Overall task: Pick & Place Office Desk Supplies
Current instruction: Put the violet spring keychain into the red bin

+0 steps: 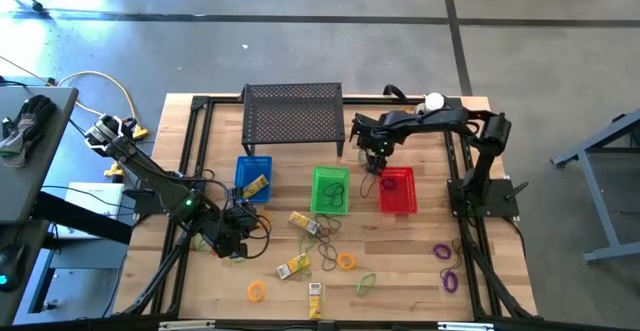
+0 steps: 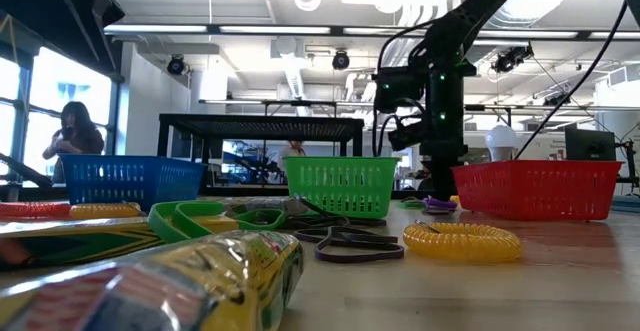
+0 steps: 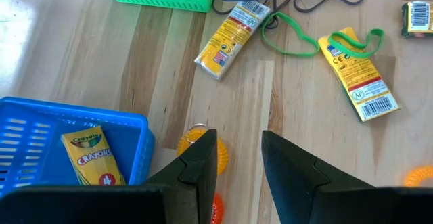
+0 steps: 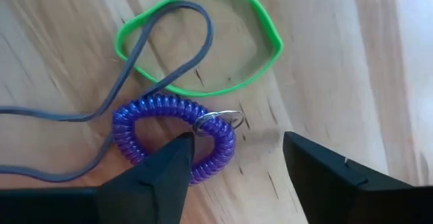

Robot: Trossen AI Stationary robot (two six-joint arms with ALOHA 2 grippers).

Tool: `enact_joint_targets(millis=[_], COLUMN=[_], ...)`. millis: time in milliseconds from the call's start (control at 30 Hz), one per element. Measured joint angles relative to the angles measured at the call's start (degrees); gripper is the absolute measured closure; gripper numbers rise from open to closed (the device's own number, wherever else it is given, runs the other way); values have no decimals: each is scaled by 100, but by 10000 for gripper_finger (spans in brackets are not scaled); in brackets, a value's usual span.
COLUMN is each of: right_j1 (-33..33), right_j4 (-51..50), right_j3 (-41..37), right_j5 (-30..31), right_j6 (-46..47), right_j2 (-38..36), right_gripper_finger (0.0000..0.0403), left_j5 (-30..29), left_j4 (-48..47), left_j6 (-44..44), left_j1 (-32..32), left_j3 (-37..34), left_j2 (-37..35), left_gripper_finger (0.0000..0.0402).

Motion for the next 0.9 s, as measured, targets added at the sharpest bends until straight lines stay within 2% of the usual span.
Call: enact_joint_targets(millis=[133,367,533,633,733,900], right_j1=[5,15,30,124,232,500], right_j4=[2,-7,-16,15,-48,-186], right_j3=[-4,-9,-31,-46,-28,-38], right_j5=[26,-40,129,545,908,1126], right_j6=[-5,-31,67,149,248,561], right_j2=[6,12,-79,-290,-728,-1536], right_gripper_finger=[248,382,392,396,397,398], left_j5=[-6,-15,-14,-15,-15,-15], left_j4=[0,2,1,0,1,18], left_j6=[4,4,4,6,6,6], left_j1=[0,0,0,0,0,0], left_j3=[0,0,0,0,0,-61], left_j2=[0,0,0,0,0,-2], left_gripper_finger=[291,291,291,291,291,291])
